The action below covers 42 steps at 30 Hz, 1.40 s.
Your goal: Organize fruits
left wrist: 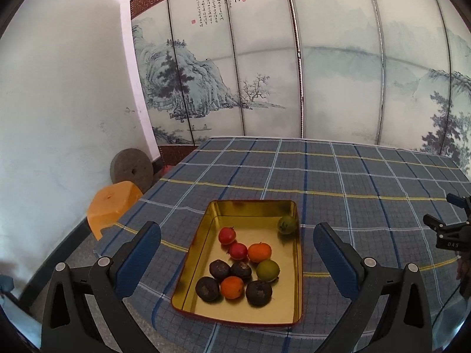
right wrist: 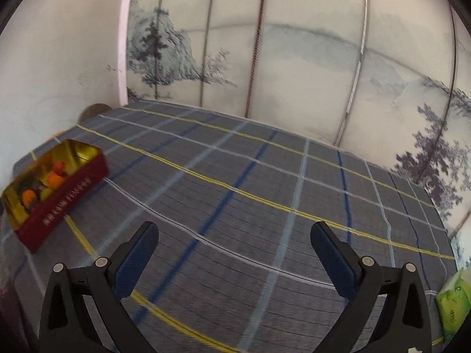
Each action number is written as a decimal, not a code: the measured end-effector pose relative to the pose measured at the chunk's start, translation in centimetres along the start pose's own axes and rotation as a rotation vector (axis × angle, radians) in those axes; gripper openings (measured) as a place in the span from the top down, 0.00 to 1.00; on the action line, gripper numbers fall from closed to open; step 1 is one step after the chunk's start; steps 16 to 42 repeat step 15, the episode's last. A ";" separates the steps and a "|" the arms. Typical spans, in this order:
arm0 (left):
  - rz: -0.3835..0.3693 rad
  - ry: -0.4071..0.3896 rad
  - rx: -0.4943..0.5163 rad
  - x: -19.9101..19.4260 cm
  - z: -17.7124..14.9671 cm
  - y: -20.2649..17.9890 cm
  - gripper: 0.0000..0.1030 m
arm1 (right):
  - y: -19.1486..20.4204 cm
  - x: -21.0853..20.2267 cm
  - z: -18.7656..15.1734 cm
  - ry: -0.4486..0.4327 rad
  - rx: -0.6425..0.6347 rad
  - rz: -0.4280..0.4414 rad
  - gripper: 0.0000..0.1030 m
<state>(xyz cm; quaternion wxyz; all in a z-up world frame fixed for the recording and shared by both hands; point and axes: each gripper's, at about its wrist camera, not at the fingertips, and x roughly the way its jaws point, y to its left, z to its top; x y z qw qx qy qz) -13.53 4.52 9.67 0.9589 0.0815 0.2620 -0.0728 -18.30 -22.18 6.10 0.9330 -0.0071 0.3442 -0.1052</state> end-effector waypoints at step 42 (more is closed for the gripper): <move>0.038 0.072 0.055 3.4 1.8 -3.0 0.00 | -15.5 10.7 -3.3 0.346 0.216 -0.057 0.01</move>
